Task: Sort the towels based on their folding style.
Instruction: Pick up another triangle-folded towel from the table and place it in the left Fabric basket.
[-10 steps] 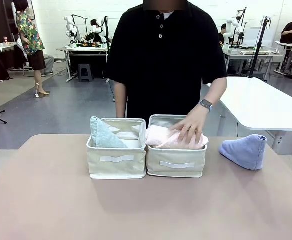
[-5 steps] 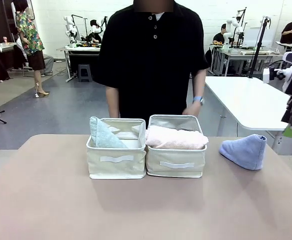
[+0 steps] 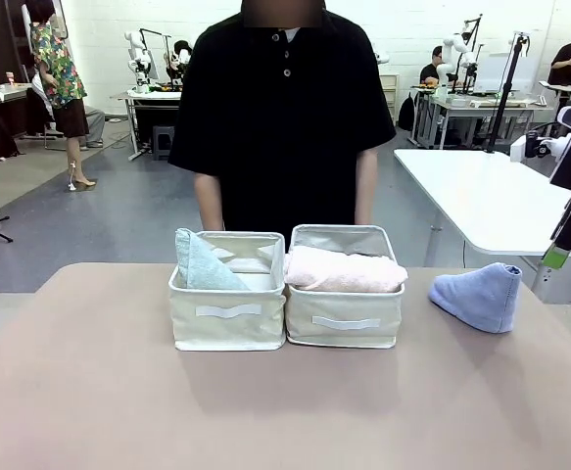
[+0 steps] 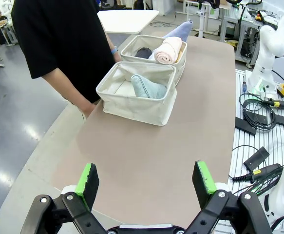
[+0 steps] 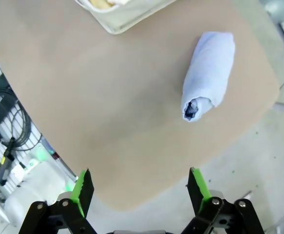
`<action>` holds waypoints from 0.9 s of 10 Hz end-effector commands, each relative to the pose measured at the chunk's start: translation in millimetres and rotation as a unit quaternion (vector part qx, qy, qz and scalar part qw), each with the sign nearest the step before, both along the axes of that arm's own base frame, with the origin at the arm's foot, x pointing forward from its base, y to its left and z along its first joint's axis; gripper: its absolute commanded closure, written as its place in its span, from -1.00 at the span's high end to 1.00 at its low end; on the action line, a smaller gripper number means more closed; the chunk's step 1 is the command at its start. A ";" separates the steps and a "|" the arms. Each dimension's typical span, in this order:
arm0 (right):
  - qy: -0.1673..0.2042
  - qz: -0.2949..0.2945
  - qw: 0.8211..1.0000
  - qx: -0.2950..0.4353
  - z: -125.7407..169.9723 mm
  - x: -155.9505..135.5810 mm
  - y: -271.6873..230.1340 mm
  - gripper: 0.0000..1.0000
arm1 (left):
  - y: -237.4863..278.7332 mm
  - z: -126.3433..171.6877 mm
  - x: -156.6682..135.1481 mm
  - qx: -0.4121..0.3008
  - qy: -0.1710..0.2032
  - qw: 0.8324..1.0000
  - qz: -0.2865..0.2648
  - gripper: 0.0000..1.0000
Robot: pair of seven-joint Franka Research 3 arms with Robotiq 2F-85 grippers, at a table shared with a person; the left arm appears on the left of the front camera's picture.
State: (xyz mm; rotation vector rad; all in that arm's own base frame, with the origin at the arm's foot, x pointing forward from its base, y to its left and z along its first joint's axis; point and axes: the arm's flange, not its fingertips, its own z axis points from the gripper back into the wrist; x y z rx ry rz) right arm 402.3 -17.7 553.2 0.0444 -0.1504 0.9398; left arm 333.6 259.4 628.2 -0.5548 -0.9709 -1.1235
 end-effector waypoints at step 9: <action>-0.019 -0.078 0.996 -0.046 -70.7 100.0 28.9 1.00 | 1.2 1.7 -1.9 -0.003 -0.003 1.000 -0.003 1.00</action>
